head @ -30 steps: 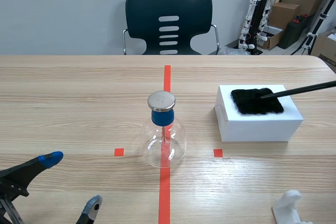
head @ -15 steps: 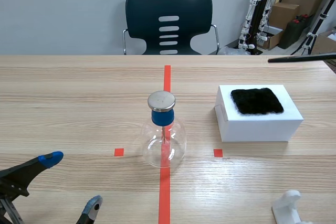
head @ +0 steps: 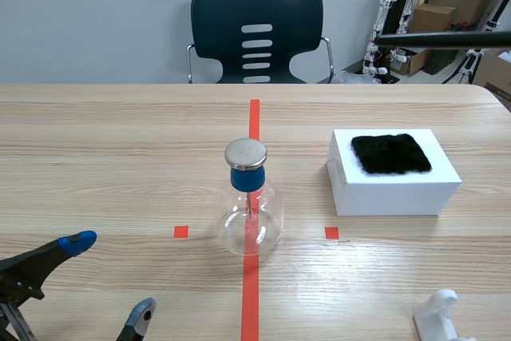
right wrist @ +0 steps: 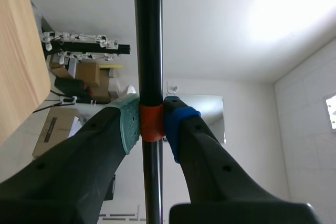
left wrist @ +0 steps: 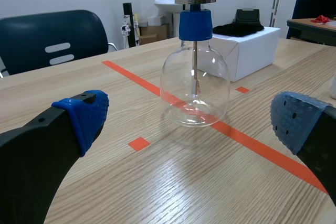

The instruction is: Do the electroscope experiment. rub the rod on the fur

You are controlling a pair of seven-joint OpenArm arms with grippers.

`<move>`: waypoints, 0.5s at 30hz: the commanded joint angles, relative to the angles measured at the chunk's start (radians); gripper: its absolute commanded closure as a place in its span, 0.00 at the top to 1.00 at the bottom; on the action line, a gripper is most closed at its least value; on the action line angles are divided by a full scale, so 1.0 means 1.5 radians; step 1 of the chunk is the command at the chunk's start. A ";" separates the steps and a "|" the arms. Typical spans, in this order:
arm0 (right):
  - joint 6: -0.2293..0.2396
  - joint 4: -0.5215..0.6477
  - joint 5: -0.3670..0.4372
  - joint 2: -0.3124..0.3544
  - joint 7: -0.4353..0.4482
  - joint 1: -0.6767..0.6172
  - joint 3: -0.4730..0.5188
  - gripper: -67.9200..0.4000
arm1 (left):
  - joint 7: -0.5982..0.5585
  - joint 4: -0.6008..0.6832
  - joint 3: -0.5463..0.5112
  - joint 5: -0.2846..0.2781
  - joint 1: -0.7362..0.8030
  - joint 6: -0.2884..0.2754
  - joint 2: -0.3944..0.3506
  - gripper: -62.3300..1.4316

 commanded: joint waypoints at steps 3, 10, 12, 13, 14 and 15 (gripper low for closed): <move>-0.006 0.011 -0.037 -0.054 0.037 -0.019 0.001 0.03 | -0.014 0.008 -0.001 -0.004 0.000 -0.002 -0.001 1.00; -0.009 0.015 -0.088 -0.130 0.099 -0.062 0.001 0.03 | -0.014 0.008 -0.001 -0.004 0.000 -0.002 -0.001 1.00; -0.009 0.015 -0.091 -0.140 0.105 -0.066 0.001 0.03 | -0.014 0.008 -0.001 -0.004 0.000 -0.002 -0.001 1.00; -0.009 0.015 -0.093 -0.145 0.105 -0.066 0.001 0.03 | -0.014 0.008 -0.001 -0.004 0.000 -0.002 -0.001 1.00; -0.009 0.015 -0.093 -0.150 0.105 -0.066 0.001 0.03 | -0.014 0.008 -0.001 -0.004 0.000 -0.002 -0.001 1.00; -0.009 0.015 -0.093 -0.152 0.106 -0.066 0.001 0.03 | -0.014 0.008 -0.001 -0.004 0.000 -0.002 -0.001 1.00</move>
